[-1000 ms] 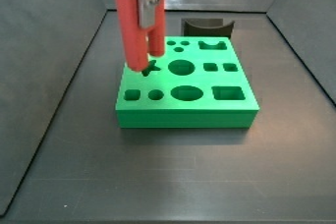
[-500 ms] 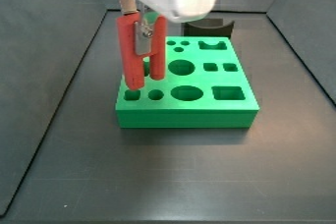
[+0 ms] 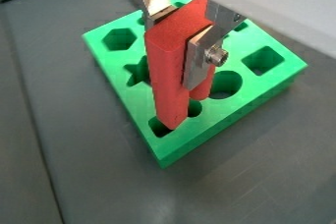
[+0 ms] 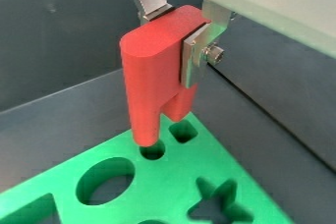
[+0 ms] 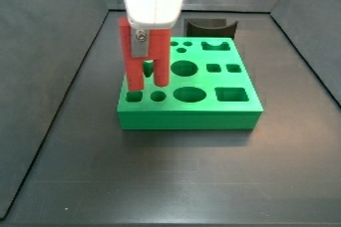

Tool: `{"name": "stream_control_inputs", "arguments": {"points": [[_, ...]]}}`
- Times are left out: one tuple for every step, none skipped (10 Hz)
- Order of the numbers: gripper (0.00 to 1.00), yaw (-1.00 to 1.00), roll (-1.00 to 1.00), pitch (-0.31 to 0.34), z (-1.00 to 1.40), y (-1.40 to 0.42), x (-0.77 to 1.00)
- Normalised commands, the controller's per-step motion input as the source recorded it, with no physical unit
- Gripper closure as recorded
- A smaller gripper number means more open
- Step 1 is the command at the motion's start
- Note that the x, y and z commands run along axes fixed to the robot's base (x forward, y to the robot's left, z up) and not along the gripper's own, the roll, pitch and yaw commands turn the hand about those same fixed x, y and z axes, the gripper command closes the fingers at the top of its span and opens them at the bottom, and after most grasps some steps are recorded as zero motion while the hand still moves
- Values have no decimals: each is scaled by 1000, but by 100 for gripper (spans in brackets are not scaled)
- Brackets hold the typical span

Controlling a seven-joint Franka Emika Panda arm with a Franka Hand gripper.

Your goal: Insert the square-circle object.

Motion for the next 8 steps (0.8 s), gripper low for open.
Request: {"name": "stream_control_inputs", "arguments": {"points": [[100,-794,7,9,-191,117,83],[100,-514,20,0,-214,146,-43],[100,-340,56,0,-269,114,-194],[100,-329,11,-11,-323,77,-223],[100,-97,0,-16,-291,0,-157],[100,0,-49,0,-266,0,0],[100,37,-23,0,-269,-43,0],[100,94,0,0,-240,-60,29]]}}
